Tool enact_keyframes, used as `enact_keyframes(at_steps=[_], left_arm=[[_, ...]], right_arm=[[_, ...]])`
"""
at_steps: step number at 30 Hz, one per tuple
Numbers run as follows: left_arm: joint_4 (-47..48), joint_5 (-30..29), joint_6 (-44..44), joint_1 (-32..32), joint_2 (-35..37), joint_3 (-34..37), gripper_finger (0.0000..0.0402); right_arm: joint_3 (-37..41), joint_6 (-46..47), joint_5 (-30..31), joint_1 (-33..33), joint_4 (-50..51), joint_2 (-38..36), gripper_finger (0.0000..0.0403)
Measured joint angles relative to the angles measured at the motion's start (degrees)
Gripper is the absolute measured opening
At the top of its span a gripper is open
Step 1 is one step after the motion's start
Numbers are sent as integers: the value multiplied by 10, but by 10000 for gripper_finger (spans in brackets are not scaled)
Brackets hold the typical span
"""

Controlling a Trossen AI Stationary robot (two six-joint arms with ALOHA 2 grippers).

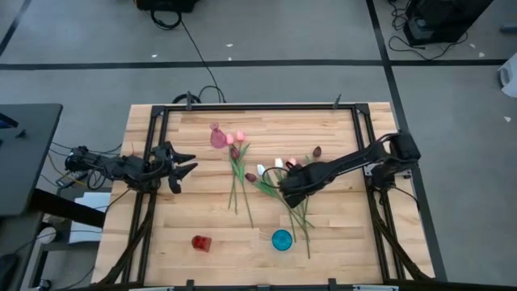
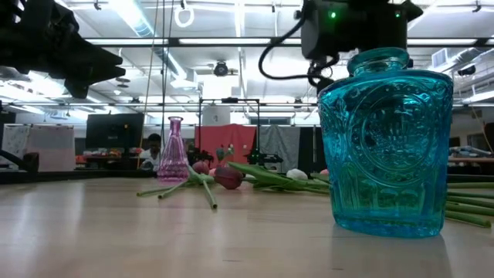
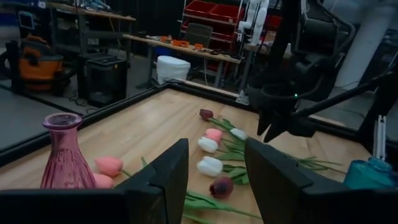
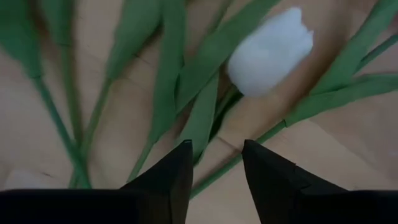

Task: Sort flowers into vase by color
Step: Put the top right red flower into the purple vase

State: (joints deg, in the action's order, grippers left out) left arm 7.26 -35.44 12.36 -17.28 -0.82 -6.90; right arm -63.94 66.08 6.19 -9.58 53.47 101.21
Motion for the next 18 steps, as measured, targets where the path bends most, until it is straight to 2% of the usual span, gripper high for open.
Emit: enact_keyframes(at_steps=[4, 10, 13, 18], left_arm=[[2, 0, -3, 0, 0, 0, 163], [7, 0, -11, 0, 0, 0, 163], [11, 0, -17, 0, 0, 0, 163], [14, 1, -18, 0, 0, 0, 163]], right_arm=[[0, 4, 1, 0, 7, 6, 147], [0, 1, 45, 13, 71, -14, 127], [7, 2, 76, 40, 94, -37, 115], [63, -5, 83, 104, 49, -81, 99]])
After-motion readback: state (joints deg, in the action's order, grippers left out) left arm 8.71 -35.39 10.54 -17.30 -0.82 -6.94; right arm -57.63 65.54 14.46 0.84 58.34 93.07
